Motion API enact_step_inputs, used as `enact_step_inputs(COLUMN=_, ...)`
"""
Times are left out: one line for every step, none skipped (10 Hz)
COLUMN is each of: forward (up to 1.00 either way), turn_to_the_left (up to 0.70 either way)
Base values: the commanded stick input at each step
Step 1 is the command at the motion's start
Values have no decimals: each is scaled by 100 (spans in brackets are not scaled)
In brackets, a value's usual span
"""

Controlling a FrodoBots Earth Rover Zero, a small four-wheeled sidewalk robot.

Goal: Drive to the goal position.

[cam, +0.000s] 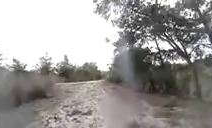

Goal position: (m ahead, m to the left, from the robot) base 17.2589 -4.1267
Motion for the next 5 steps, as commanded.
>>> enact_step_inputs(forward=60, turn_to_the_left=3)
enact_step_inputs(forward=60, turn_to_the_left=15)
enact_step_inputs(forward=60, turn_to_the_left=15)
enact_step_inputs(forward=60, turn_to_the_left=9)
enact_step_inputs(forward=60, turn_to_the_left=0)
